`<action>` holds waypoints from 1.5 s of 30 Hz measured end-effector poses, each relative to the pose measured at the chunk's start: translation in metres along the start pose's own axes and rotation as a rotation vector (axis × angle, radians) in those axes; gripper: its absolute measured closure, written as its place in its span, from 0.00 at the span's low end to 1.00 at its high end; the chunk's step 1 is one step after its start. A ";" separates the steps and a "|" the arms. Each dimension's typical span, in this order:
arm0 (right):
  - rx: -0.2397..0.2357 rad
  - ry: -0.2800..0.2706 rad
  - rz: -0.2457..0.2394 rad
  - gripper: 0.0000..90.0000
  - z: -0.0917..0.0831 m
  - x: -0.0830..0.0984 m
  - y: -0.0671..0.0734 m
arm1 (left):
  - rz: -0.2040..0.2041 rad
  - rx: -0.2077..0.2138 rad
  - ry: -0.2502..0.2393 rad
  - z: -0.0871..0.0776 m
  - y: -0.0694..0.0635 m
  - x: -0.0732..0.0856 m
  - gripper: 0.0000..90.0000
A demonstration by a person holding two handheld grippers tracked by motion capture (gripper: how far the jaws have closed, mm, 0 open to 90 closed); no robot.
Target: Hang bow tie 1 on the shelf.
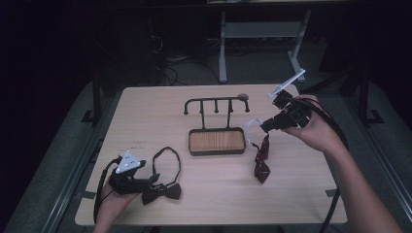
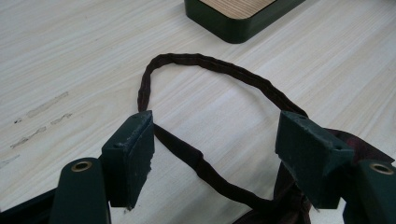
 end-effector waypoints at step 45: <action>0.043 0.028 -0.002 0.94 0.014 -0.037 -0.018 | 0.007 0.002 0.001 -0.001 0.001 -0.001 0.32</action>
Point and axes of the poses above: each handheld gripper's, and its own axes: z roughly forward along the jaws, x roughly out of its underside, y roughly to its left, the point moved 9 cm from there along z, roughly forward along the jaws, and after that the axes turned 15 degrees about -y, right-handed, at the moved point
